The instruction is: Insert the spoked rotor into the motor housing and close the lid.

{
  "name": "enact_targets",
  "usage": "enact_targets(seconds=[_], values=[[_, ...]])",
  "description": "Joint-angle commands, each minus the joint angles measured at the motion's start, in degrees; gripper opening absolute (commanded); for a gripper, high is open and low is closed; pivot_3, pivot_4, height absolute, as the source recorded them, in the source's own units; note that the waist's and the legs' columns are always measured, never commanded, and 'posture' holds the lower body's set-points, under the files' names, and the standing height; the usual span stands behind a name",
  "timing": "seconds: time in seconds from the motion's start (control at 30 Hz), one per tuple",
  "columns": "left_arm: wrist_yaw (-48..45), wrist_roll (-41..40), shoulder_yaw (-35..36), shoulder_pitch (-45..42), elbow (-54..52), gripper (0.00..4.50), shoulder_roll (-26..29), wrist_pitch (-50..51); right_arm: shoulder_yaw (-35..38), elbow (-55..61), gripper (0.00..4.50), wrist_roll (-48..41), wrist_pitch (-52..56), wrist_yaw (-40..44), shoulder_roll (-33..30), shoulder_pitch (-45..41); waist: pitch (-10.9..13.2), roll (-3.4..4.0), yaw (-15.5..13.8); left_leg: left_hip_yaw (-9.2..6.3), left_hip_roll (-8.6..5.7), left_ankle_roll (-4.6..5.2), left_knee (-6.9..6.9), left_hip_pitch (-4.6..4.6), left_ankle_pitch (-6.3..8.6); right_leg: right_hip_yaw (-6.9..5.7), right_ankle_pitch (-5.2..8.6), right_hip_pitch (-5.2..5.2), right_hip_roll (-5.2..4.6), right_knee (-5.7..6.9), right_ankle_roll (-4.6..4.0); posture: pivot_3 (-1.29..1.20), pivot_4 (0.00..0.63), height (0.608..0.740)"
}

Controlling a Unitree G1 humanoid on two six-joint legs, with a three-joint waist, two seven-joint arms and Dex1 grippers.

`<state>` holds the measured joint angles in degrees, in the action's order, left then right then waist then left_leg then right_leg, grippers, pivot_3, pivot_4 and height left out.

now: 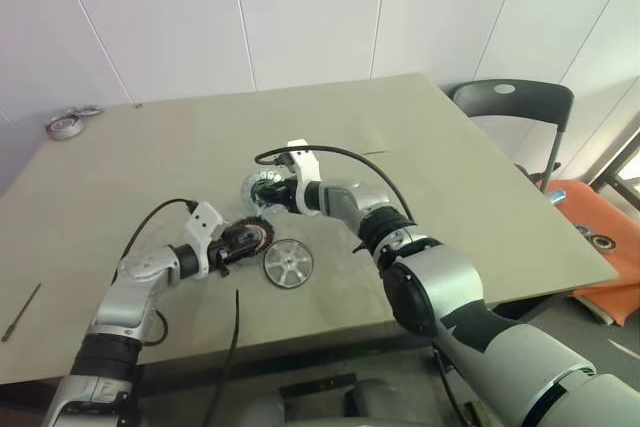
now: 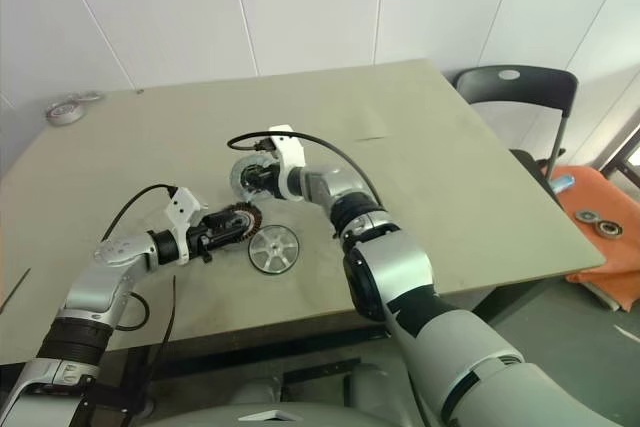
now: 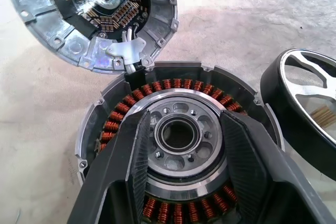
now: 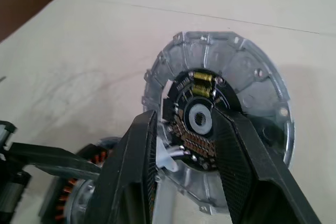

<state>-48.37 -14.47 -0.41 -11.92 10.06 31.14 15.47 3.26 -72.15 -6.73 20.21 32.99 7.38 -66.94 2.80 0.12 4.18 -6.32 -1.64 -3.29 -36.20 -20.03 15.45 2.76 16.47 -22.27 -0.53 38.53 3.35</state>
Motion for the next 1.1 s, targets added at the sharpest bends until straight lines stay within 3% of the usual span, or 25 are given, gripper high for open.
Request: enact_targets(seconds=[0.03, 0.6, 0.9, 1.1], values=[[0.50, 0.38, 0.24, 1.54, 1.97, 2.26, -0.06, 1.41, -0.57, -1.22, 1.70, 2.11, -1.57, -2.28, -0.51, 1.49, -0.03, -0.01, -0.01, 0.00, 0.00, 0.00, 0.00, 0.01, 0.00, 0.00, 0.00, 0.01, 0.00, 0.00, 0.00, 0.00, 0.000, 0.740], [-0.35, -2.14, 1.43, 3.08, -1.38, 2.26, -0.25, 2.04, 2.21, -0.50, 1.70, 1.10, -1.88, -0.12, -0.11, -0.32, -0.03, 0.01, 0.01, 0.01, 0.00, 0.00, 0.06, -0.05, 0.00, 0.01, 0.00, -0.01, -0.01, -0.14, 0.00, 0.00, 0.000, 0.740], [-0.40, -2.05, 1.64, 2.66, -0.50, 2.26, -0.17, 1.89, 2.27, 7.27, 1.70, -4.66, 8.22, 24.11, -3.16, -6.62, -0.02, 0.03, -0.05, -0.01, 0.00, 0.00, 0.06, -0.10, 0.00, -0.01, 0.00, -0.04, 0.00, -0.16, 0.00, 0.00, 0.000, 0.740], [-0.48, -1.91, 1.43, 2.10, 0.02, 2.26, -0.34, 1.74, -2.01, 12.29, 1.70, -3.83, 12.35, 32.48, -6.15, -3.57, -0.03, 0.01, -0.10, -0.01, -0.01, 0.00, 0.06, -0.12, 0.00, -0.02, 0.00, -0.03, -0.03, -0.20, 0.01, 0.00, 0.000, 0.740]])
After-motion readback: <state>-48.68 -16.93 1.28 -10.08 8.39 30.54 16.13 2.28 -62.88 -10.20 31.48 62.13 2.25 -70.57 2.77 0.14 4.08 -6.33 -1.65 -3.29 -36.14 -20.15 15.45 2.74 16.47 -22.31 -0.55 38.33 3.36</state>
